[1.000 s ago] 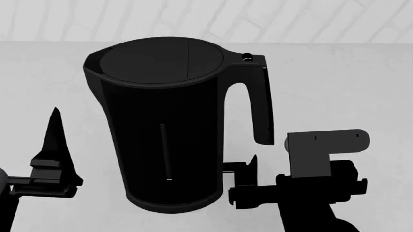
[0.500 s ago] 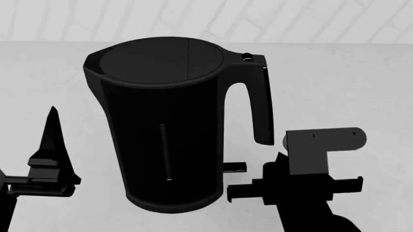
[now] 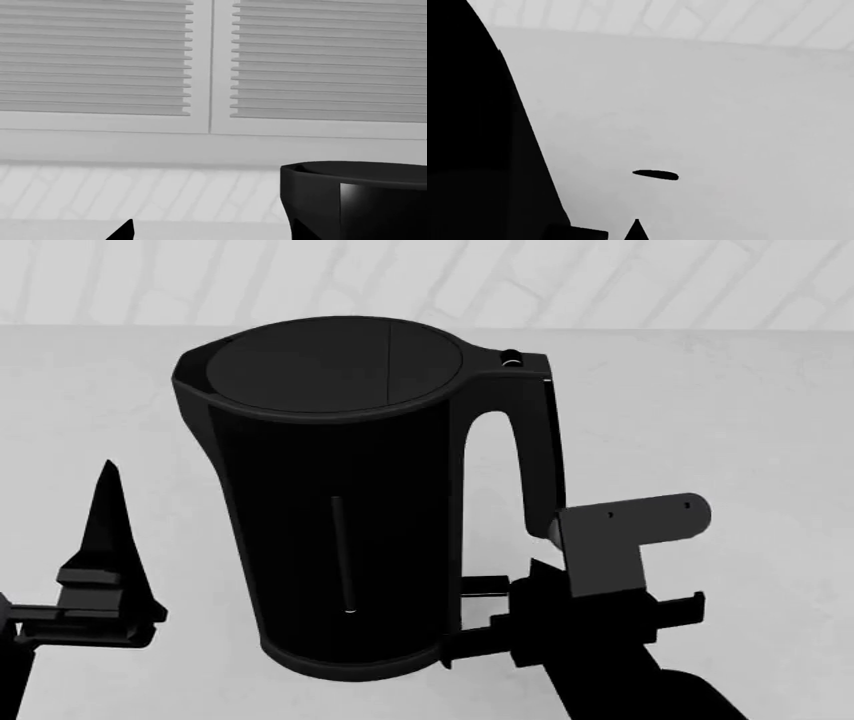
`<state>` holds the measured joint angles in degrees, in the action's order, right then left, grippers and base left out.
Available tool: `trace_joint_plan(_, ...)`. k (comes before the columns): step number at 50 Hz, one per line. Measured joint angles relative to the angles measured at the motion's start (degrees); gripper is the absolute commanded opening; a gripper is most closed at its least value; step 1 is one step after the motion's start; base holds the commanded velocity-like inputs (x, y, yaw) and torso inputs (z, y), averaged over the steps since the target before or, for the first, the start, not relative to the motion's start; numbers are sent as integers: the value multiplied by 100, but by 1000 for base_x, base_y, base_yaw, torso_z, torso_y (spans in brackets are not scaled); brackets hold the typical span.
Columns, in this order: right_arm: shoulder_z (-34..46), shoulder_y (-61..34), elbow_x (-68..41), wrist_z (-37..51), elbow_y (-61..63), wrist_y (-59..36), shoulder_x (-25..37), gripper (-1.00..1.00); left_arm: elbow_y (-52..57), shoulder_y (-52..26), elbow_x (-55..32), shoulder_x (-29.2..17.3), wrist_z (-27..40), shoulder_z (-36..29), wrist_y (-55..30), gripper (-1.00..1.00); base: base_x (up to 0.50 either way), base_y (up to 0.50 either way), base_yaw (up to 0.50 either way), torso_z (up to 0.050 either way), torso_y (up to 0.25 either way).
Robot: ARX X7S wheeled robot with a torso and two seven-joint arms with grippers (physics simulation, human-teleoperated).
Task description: Press down the lever to turn on the electric kettle.
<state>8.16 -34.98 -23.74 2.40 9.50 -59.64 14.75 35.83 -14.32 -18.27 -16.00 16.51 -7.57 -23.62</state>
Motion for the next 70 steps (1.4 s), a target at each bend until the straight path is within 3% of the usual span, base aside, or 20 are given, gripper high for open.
trace_joint_plan(70,579,-440,-69,-831,-1242,797,44,-100,-4,-25,-138,-155,152,-89,71,100,0,0,0,0,0)
